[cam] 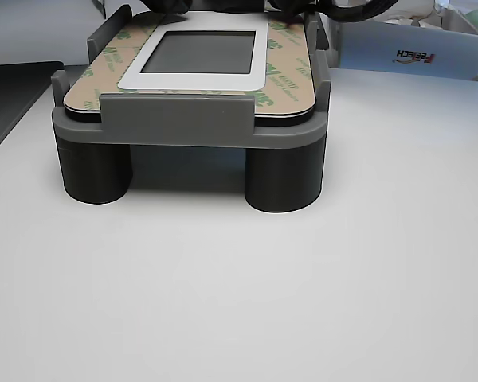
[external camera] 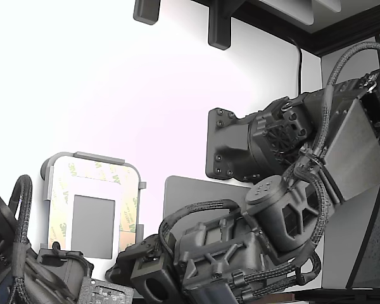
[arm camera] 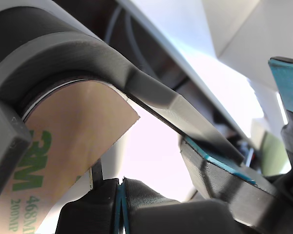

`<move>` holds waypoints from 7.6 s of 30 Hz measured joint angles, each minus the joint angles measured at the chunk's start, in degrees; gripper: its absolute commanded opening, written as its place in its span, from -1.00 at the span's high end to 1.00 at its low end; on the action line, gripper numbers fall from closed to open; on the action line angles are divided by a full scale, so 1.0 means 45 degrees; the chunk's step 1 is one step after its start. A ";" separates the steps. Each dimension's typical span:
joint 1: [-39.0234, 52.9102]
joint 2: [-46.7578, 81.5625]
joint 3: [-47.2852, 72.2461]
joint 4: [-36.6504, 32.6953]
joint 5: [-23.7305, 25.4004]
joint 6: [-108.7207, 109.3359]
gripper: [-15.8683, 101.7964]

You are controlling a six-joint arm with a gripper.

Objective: Peel off protective film from adhesive tape.

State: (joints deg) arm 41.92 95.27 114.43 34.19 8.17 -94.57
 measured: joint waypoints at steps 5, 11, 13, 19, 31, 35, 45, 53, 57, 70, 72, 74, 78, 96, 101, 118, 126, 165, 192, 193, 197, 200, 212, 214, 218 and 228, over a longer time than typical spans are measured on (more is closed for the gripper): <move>0.0000 0.0078 0.0039 0.0000 0.0000 -0.0117 0.92; -0.0137 0.0078 0.0059 -0.0059 0.0020 -0.0586 0.92; -0.0215 0.0078 0.0059 -0.0195 -0.0039 -0.0723 0.92; -0.0410 -0.0039 0.0020 -0.0391 -0.0156 -0.0996 0.92; -0.0547 0.0039 0.0645 -0.1074 -0.0313 -0.0996 0.92; -0.0547 0.0078 0.0684 -0.1035 -0.0410 -0.0801 0.92; -0.0410 0.0078 0.0547 -0.0723 -0.0352 -0.0547 0.92; -0.0215 0.0137 0.0508 -0.0547 -0.0215 -0.0371 0.92; -0.0195 0.0195 0.0508 -0.0508 -0.0195 -0.0352 0.92; -0.0195 0.0566 0.0859 -0.0586 -0.0156 -0.0312 0.92; -0.0195 0.0625 0.0879 -0.0586 -0.0156 -0.0352 0.92; -0.0195 0.0625 0.0898 -0.0566 -0.0156 -0.0410 0.92; -0.0195 0.0527 0.0566 -0.0312 -0.0137 -0.0527 0.92; -0.0488 0.0039 0.0605 -0.1152 -0.0508 -0.1113 0.92; -0.0488 0.0332 0.1191 -0.1660 -0.0625 -0.1211 0.92; -0.0371 0.0488 0.1211 -0.1543 -0.0742 -0.1035 0.92; -0.0273 0.0527 0.1289 -0.1562 -0.0684 -0.0938 0.92; -0.0215 0.0859 0.1680 -0.1582 -0.0664 -0.0879 0.92; -0.0195 0.1035 0.1973 -0.1719 -0.0664 -0.1055 0.92; -0.0195 0.1035 0.1973 -0.1719 -0.0645 -0.1074 0.92; -0.0195 0.1055 0.1992 -0.1738 -0.0625 -0.1152 0.92; -0.0195 0.1055 0.1992 -0.1738 -0.0625 -0.1250 0.92; -0.0273 0.0996 0.1953 -0.1719 -0.0645 -0.1445 0.92; -0.0273 0.0996 0.1953 -0.1699 -0.0645 -0.1465 0.92; -0.0293 0.0996 0.1953 -0.1680 -0.0645 -0.1504 0.92; -0.0547 0.0996 0.1934 -0.1660 -0.0801 -0.1719 0.92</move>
State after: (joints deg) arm 39.46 99.76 123.13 26.72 4.57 -102.30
